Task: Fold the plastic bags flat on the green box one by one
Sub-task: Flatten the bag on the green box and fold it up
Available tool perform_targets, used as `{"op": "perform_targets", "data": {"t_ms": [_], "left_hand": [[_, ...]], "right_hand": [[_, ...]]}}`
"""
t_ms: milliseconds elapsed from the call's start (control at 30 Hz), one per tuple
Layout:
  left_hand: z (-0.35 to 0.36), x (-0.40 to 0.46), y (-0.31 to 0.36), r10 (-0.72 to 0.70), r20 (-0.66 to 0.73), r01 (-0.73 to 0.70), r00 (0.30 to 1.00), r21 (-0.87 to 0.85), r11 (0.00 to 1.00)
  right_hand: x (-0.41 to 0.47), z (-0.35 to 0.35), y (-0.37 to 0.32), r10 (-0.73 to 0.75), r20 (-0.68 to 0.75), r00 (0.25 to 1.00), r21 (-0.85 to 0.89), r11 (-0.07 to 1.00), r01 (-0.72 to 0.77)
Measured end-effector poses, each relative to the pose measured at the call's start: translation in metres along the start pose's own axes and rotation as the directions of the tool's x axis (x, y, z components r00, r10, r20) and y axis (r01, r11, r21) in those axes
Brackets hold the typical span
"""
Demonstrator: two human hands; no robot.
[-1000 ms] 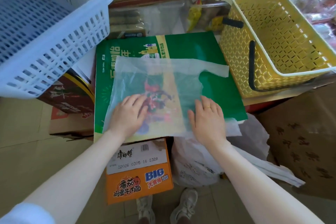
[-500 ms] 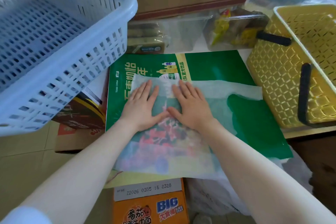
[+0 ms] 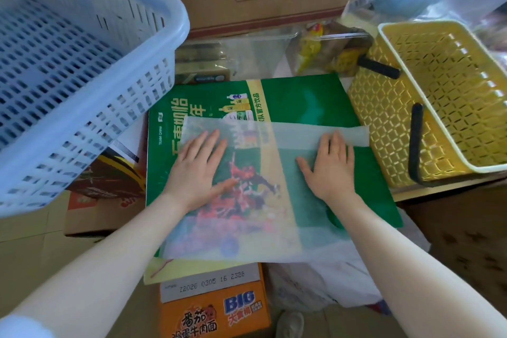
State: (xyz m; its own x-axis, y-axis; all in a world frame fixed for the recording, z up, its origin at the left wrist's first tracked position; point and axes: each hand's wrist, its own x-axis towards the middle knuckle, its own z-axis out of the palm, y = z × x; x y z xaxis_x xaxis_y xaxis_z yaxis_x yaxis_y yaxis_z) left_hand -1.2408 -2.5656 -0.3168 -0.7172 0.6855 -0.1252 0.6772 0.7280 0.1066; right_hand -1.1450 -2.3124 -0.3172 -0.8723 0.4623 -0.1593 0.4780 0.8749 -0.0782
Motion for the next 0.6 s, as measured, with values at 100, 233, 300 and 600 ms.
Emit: {"op": "perform_targets", "data": {"t_ms": [100,233,300,600], "left_hand": [[0.000,-0.030,0.008,0.039,-0.004,-0.039,0.999,-0.064,0.997],[0.011,-0.069,0.006,0.088,0.062,-0.085,0.994,-0.060,0.995],[0.014,-0.086,0.000,0.144,0.116,-0.137,0.983,-0.065,0.988],[0.019,-0.131,-0.008,0.177,0.151,-0.160,0.973,-0.119,0.980]], "right_hand": [[-0.037,-0.006,-0.036,-0.336,-0.171,0.926,0.087,0.931,0.354],[-0.098,0.004,-0.076,-0.694,-0.094,0.714,0.065,0.711,0.700],[-0.117,0.014,-0.079,-0.740,-0.008,0.673,-0.014,0.673,0.739],[-0.140,0.026,-0.024,-0.553,-0.097,0.827,-0.118,0.832,0.542]]}}
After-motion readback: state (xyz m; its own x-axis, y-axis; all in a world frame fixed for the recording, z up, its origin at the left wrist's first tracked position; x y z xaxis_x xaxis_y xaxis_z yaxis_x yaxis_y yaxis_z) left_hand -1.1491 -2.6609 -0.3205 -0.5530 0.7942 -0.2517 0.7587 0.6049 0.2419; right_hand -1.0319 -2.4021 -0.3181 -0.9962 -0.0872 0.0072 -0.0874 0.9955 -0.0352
